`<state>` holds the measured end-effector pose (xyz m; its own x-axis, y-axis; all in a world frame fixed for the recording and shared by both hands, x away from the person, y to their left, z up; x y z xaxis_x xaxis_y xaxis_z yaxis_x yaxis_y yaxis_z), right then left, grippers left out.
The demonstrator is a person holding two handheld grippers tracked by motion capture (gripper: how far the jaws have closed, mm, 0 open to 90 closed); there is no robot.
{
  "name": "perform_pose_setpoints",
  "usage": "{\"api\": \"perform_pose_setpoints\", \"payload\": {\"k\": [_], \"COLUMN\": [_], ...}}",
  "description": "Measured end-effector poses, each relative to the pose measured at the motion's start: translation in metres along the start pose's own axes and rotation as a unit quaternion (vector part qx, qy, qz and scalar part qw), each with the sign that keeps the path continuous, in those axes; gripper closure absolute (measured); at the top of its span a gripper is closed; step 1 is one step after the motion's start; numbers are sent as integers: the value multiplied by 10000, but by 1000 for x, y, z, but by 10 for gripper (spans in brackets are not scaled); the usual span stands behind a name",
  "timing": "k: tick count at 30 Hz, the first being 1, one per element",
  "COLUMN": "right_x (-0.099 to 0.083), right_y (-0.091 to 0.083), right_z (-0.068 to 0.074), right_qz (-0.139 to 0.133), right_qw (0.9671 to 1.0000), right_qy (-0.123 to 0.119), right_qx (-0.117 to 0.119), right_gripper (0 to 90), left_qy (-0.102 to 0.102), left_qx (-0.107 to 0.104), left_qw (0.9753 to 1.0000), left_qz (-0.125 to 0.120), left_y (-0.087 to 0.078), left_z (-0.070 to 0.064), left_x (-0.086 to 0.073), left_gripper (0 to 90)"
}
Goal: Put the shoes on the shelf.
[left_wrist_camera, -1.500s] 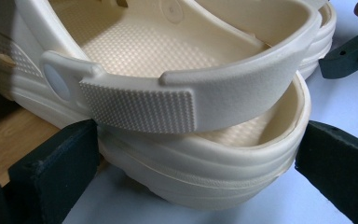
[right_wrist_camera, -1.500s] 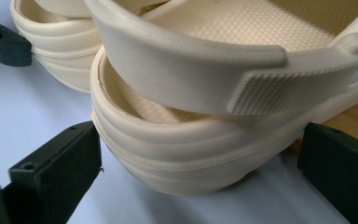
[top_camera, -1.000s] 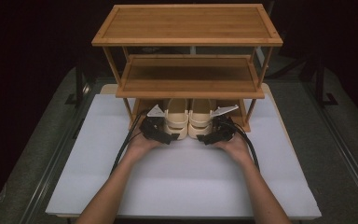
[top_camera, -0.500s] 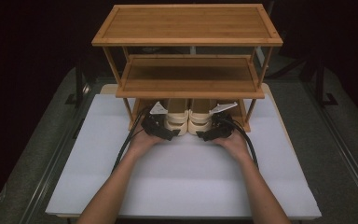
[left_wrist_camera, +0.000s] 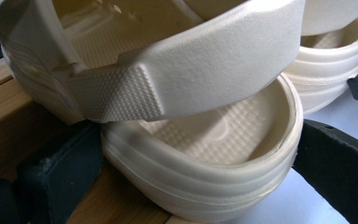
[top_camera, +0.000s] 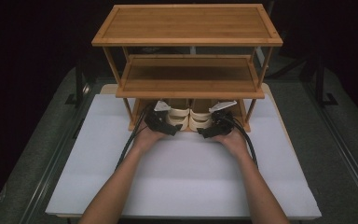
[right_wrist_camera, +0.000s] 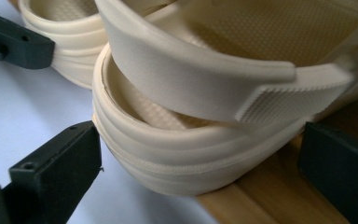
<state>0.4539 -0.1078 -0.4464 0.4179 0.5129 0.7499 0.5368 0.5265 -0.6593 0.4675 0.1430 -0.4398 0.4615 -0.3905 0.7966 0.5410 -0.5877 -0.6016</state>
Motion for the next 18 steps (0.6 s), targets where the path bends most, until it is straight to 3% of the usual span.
{"api": "perform_pose_setpoints", "payload": {"k": [2, 3, 4, 7, 8, 9, 11, 12, 15, 18], "right_x": [2, 1, 2, 2, 1, 1, 1, 1, 1, 2], "right_y": [1, 1, 1, 3, 3, 3, 3, 2, 1, -2], "right_z": [-2, -6, -8, -9, -9, -9, -9, -9, -9, -8], "right_qz": [-8, 104, 101, 106, 95, 95, 115, 121, 112, 98], "right_qw": [10000, 9996, 9995, 9995, 9995, 9995, 9995, 9995, 9996, 9997], "right_qy": [-7, -161, -214, -126, -120, -118, -96, -105, -97, -85], "right_qx": [-26, -206, -221, -279, -266, -270, -265, -262, -223, -229], "right_gripper": [0, 0, 1, 1, 1, 1, 1, 1, 1, 1], "left_qy": [-30, -13, 32, 1, 153, -8, 14, -147, -24, -126], "left_qx": [44, 17, 65, 73, 67, 76, 56, 77, 10, 10], "left_qw": [10000, 10000, 10000, 10000, 9998, 9999, 9999, 9998, 9999, 9998], "left_qz": [-12, 20, 41, 54, 81, 87, 108, 87, 113, 138], "left_y": [2, 4, 5, 8, 8, 8, 6, 6, 3, -2], "left_z": [-1, -1, -1, -1, 1, -1, 0, -2, 1, 1], "left_x": [2, 3, 4, 6, 7, 6, 6, 6, 8, 7], "left_gripper": [24, 26, 24, 25, 22, 22, 27, 32, 39, 38]}}
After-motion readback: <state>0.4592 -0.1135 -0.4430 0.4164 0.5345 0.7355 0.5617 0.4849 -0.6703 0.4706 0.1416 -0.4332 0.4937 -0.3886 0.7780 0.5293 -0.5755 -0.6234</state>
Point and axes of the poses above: each handheld gripper's, and its own axes: y roughly forward along the jaws, x roughly out of its top, z roughly to its left, the point moved 1 cm from there along y, roughly forward along the jaws, and after that the axes turned 8 degrees about -y, right-handed, at the moved point
